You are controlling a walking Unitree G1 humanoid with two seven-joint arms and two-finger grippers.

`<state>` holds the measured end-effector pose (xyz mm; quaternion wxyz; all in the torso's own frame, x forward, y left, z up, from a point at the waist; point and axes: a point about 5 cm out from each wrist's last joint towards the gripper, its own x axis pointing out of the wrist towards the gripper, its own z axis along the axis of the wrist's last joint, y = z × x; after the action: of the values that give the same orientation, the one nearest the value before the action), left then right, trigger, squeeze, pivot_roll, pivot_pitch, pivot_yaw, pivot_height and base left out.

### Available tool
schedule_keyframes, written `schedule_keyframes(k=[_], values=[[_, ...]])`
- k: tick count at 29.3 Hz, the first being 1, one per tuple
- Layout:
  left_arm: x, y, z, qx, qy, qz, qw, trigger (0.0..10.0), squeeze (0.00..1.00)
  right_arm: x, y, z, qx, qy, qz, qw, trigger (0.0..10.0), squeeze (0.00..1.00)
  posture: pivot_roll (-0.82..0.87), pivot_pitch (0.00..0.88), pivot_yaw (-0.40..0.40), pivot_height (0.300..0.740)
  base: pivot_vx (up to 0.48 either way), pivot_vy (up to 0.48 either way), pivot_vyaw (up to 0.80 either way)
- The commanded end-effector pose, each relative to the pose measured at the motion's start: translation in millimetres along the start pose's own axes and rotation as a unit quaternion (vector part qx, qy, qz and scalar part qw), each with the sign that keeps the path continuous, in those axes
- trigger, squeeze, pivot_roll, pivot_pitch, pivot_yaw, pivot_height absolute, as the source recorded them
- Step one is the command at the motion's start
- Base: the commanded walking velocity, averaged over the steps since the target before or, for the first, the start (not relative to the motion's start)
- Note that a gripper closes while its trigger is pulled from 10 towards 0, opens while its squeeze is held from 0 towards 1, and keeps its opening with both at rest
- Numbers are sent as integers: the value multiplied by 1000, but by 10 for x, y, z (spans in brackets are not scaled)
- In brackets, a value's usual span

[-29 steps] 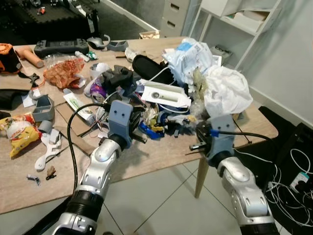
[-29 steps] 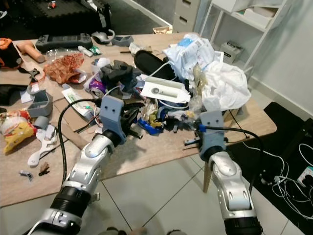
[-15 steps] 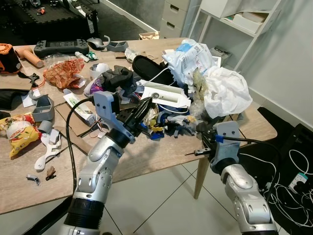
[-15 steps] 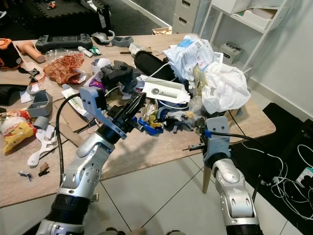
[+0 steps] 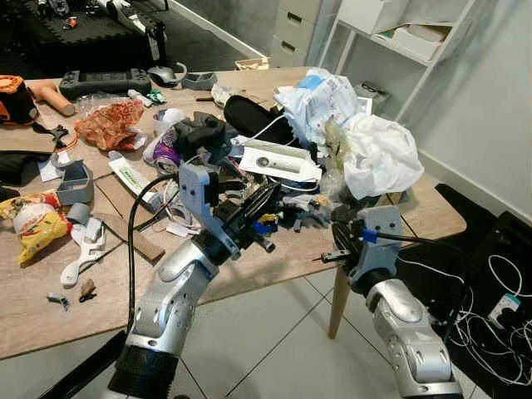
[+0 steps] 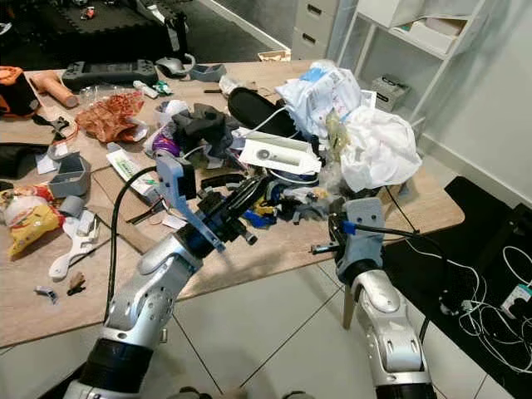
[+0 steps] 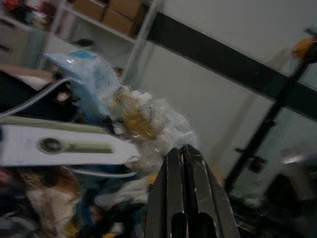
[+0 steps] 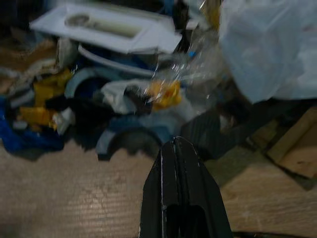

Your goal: Picking trash to rubbish bin

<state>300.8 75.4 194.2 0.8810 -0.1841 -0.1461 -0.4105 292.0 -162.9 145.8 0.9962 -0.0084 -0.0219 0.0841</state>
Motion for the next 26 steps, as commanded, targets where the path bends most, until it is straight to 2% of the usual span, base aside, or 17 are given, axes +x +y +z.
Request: schedule_keyframes(k=[1, 2, 3, 4, 5, 6, 7, 8, 9, 12, 13, 18, 20, 22, 24, 26], values=[[11, 60, -54, 44, 22, 42, 998, 2549, 0, -31, -39, 43, 12, -18, -10, 1000, 10000, 0, -50, 118, -79, 740, 0, 0, 0], [11, 60, -54, 44, 22, 42, 998, 2549, 0, -31, -39, 43, 12, -18, -10, 1000, 10000, 0, -50, 118, -79, 740, 0, 0, 0], [5, 136, -74, 81, 31, 76, 993, 9922, 0, -33, -46, 66, 11, -26, -11, 1000, 10000, 16, -51, 115, -78, 740, 0, 0, 0], [-10, 236, -63, 93, 22, 120, 988, 10000, 0, -35, -67, 117, 3, -44, -14, 999, 10000, 675, -51, 115, -78, 740, 0, 0, 0], [-10, 236, -63, 93, 22, 120, 988, 10000, 0, -35, -67, 117, 3, -44, -14, 999, 10000, 675, -51, 115, -78, 740, 0, 0, 0], [-17, 273, -41, 90, 13, 138, 986, 10000, 0, -33, -76, 140, 1, -51, -15, 999, 10000, 871, -51, 115, -78, 740, 0, 0, 0], [-22, 296, -22, 87, 8, 149, 985, 10000, 0, -33, -84, 167, -1, -60, -14, 998, 10000, 1000, -55, 116, -77, 740, 0, 0, 0], [-26, 309, -12, 87, 6, 154, 984, 10000, 0, -34, -89, 184, -1, -66, -13, 998, 10000, 1000, -55, 116, -77, 740, 0, 0, 0], [-29, 313, -11, 97, 14, 154, 983, 10000, 761, -34, -92, 208, -4, -74, -10, 997, 10000, 1000, -55, 116, -77, 740, 0, 0, 0], [-31, 308, -17, 97, 16, 151, 984, 10000, 761, -37, -92, 211, -4, -75, -9, 997, 10000, 1000, -54, 112, -79, 740, 0, 0, 0], [-31, 299, -34, 92, 18, 151, 984, 10000, 1000, -42, -86, 213, -23, -74, -4, 997, 10000, 1000, -54, 112, -79, 740, 0, 0, 0], [-23, 281, -60, 89, 17, 153, 984, 10000, 1000, -55, -93, 208, -41, -70, -10, 997, 10000, 1000, -61, 116, -78, 740, 0, 0, 0], [-11, 252, -98, 93, 20, 148, 984, 10000, 1000, -64, -125, 186, -82, -59, -24, 995, 10000, 1000, -61, 116, -78, 740, 0, 0, 0], [-6, 241, -113, 94, 22, 146, 985, 10000, 1000, -68, -136, 181, -98, -58, -29, 993, 10000, 1000, -61, 116, -78, 740, 0, 0, 0], [-1, 233, -127, 95, 24, 145, 985, 10000, 1000, -86, -148, 209, -150, -70, -34, 986, 10000, 1000, -61, 116, -78, 740, 0, 0, 0], [3, 229, -128, 94, 24, 145, 985, 10000, 1000, -100, -168, 231, -173, -78, -43, 981, 10000, 1000, -62, 122, -78, 740, 0, 0, 0]])
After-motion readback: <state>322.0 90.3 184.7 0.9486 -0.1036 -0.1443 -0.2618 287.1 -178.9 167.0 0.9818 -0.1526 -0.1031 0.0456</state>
